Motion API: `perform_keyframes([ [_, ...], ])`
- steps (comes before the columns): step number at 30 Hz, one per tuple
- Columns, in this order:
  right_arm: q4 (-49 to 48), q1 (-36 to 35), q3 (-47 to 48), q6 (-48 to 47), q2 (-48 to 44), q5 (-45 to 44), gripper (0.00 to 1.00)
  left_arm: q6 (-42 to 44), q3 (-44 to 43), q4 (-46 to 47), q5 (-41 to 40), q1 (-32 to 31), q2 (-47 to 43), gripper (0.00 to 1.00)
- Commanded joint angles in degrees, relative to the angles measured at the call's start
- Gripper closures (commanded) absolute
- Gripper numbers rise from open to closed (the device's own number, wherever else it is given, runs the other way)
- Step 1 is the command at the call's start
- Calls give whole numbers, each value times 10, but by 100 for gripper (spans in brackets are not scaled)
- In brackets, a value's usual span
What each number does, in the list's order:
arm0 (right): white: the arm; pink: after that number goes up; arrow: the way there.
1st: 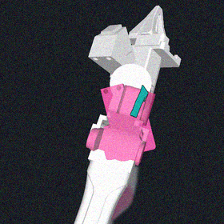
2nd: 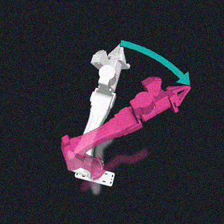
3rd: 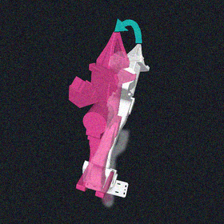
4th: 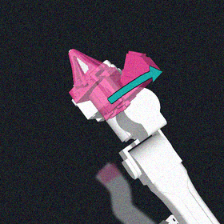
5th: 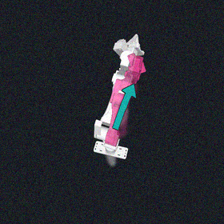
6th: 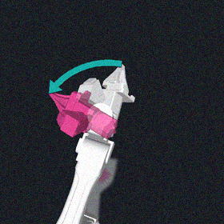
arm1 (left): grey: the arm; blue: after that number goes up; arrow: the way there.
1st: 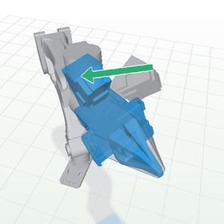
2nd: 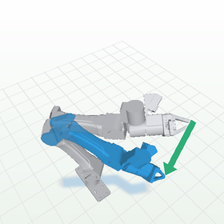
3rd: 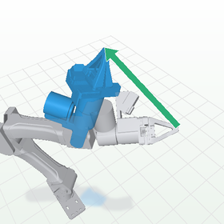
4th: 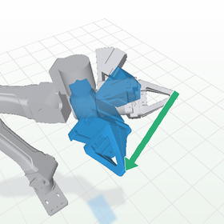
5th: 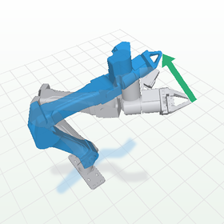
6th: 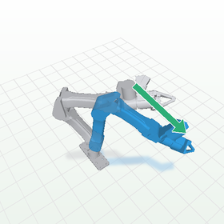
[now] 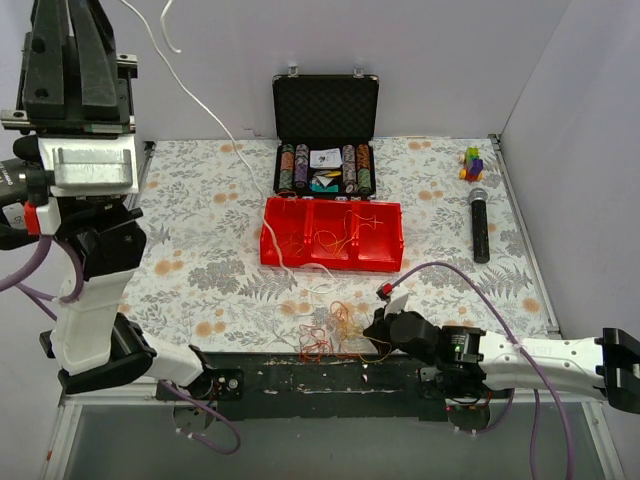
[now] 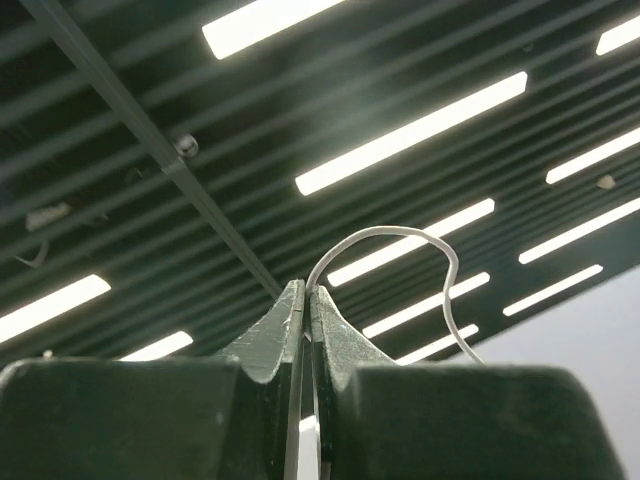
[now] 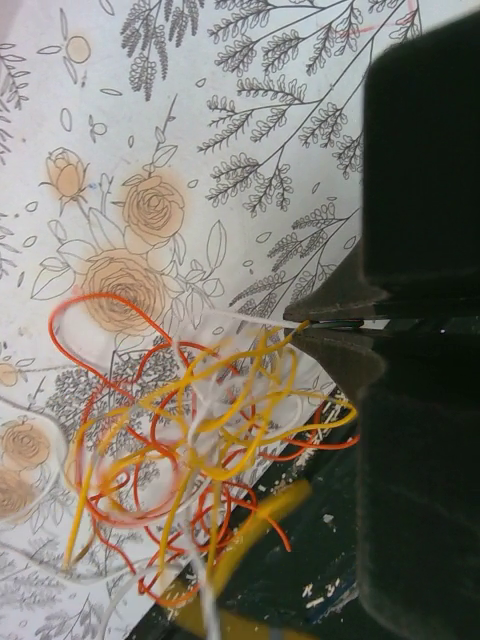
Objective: Untangle the cables
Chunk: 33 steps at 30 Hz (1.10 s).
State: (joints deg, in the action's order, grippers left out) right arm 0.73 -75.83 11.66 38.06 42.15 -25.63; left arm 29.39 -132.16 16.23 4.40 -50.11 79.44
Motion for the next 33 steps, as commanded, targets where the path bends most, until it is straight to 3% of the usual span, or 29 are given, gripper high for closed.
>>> perform_keyframes([
  [1, 25, -6, -4, 46, 24, -19, 94, 90, -28, 21, 76, -2, 32, 100],
  [6, 65, -12, 5, 92, 65, -43, 97, 220, -116, 50, 110, -2, 100, 100],
  [8, 65, -16, 13, 90, 72, -48, 94, 193, -121, 41, 105, -2, 96, 100],
  [9, 64, -16, 20, 83, 73, -50, 92, 179, -91, 32, 98, -2, 72, 100],
  [11, 66, -17, 43, 65, 74, -62, 87, 163, 47, 52, 99, -2, 12, 100],
  [14, 67, -17, 100, 20, 72, -73, 61, 134, 159, 33, 106, -2, -47, 100],
  [20, 71, -19, 199, -32, 62, -70, 18, 78, 268, 11, 113, -2, -89, 100],
  [26, 18, -21, 182, -70, -12, -55, 14, 47, 336, 6, 112, -2, -111, 100],
  [33, 103, -18, 268, -69, 25, -144, 13, 53, 352, 12, 106, -2, -120, 100],
])
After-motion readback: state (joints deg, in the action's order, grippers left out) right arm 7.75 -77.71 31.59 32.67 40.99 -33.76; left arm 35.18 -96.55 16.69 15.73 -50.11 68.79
